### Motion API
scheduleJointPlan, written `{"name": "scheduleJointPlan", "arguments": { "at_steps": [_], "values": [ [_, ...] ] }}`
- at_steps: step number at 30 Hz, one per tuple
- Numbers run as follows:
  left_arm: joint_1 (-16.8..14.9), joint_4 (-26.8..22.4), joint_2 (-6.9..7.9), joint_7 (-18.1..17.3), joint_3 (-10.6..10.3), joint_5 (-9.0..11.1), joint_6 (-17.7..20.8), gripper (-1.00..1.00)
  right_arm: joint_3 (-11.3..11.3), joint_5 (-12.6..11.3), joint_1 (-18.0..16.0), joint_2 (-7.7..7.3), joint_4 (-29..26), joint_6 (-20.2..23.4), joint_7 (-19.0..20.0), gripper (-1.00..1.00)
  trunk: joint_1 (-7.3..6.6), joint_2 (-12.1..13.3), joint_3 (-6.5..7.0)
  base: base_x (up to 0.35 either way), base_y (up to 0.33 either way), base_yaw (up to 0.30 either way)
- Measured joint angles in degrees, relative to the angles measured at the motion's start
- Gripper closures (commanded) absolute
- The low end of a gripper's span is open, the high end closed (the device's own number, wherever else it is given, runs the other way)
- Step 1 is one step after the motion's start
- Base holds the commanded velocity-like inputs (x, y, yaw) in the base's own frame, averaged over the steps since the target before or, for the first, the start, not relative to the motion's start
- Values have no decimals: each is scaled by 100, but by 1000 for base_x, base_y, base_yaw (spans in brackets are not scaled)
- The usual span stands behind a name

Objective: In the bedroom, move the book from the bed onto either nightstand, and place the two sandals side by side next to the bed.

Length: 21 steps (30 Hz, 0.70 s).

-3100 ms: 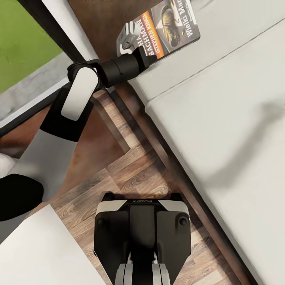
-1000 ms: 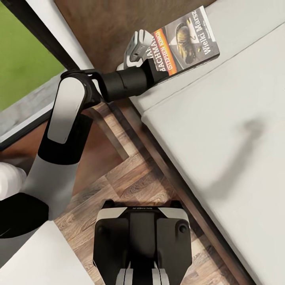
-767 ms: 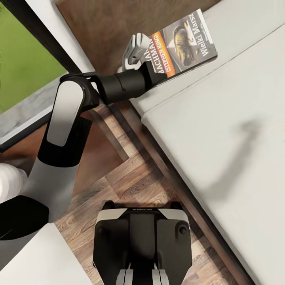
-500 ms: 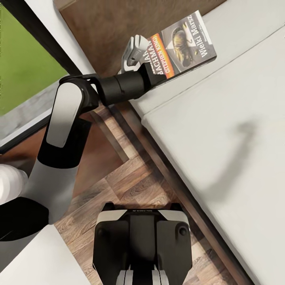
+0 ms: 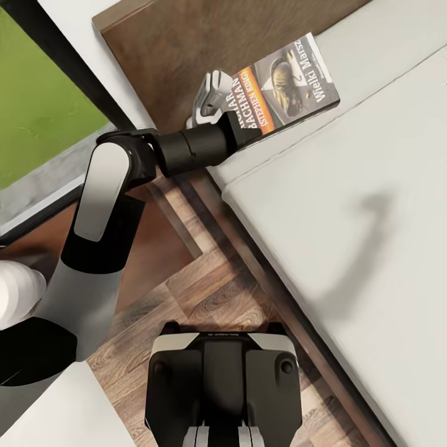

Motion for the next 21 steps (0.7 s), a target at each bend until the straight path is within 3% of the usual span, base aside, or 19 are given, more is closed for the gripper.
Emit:
{"name": "scheduleJointPlan", "arguments": {
  "at_steps": [9, 21],
  "values": [
    [189, -41, -17, 64, -9, 150, 7, 100, -1, 0, 0, 38, -47, 0, 0, -100, 0, 0, 85, 0, 0, 0],
    [209, -55, -43, 96, -61, 198, 13, 100, -1, -3, 3, 51, -62, 0, 0, -100, 1, 0, 199, -20, 0, 0]
  ]
}}
